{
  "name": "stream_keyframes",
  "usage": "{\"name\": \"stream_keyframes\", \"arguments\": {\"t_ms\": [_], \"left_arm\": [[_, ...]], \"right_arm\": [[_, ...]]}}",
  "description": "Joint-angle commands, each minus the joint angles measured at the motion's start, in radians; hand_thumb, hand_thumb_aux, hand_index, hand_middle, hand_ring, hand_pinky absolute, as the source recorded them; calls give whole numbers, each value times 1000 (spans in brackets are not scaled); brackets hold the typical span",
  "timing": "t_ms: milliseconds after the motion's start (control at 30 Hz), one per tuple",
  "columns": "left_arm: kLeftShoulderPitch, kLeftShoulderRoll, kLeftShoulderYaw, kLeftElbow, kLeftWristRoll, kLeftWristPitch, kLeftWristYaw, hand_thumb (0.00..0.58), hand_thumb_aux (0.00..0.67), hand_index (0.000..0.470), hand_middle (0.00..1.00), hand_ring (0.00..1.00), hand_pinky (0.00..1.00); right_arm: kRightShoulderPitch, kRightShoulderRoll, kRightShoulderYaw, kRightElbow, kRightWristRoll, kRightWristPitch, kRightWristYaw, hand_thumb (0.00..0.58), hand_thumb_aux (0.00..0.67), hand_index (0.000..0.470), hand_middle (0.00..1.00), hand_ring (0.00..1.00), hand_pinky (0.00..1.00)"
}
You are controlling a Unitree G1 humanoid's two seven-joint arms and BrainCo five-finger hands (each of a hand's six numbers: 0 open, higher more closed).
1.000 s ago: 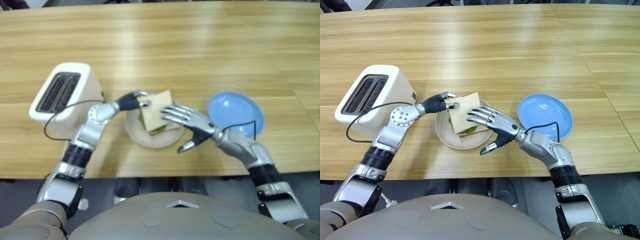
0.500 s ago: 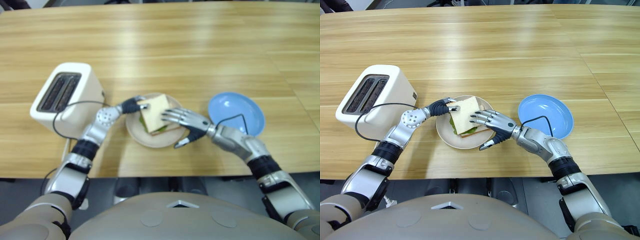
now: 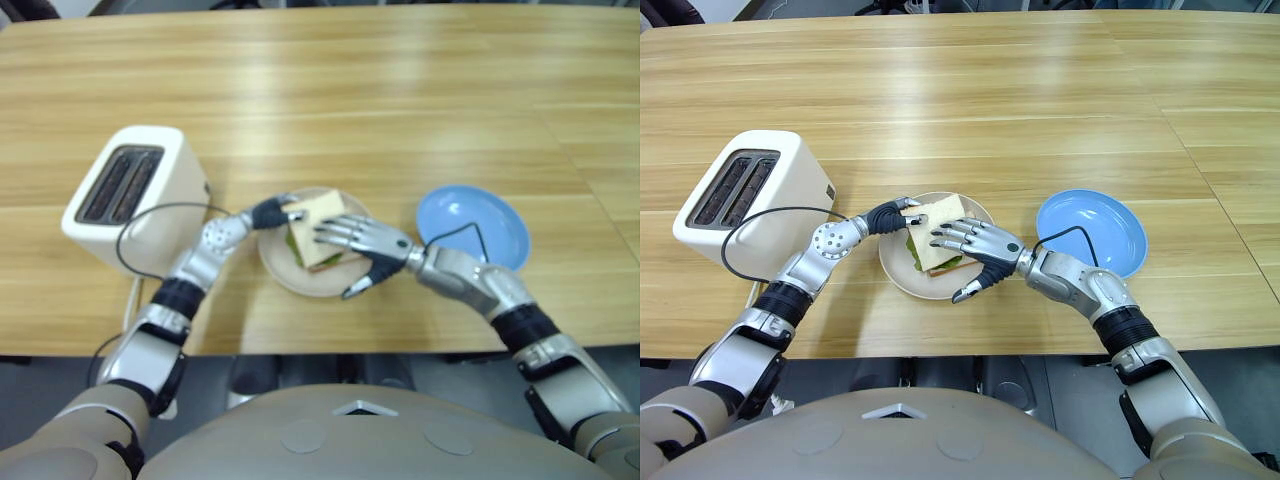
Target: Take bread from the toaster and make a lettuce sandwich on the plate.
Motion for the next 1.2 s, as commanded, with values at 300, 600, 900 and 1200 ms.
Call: {"name": "stream_keyframes", "arguments": {"t_ms": [300,600,900,1200], "left_arm": [[-5,25,-102,86,199,-19,118,580,670,460,1000,1000,1000],[-26,76,-145,56,384,18,348,0,0,0,718,718,718],[58,172,-69,-250,515,96,592,0,0,0,0,0,0],[180,195,62,-505,482,57,709,0,0,0,0,0,0]], "right_arm": [[-44,-9,117,136,-3,83,135,0,0,0,0,0,0],[-55,-21,180,214,17,136,244,0,0,0,0,0,0],[-79,-10,219,259,17,165,235,0,0,0,0,0,0],[-118,18,204,276,12,178,161,0,0,0,0,0,0]]}}
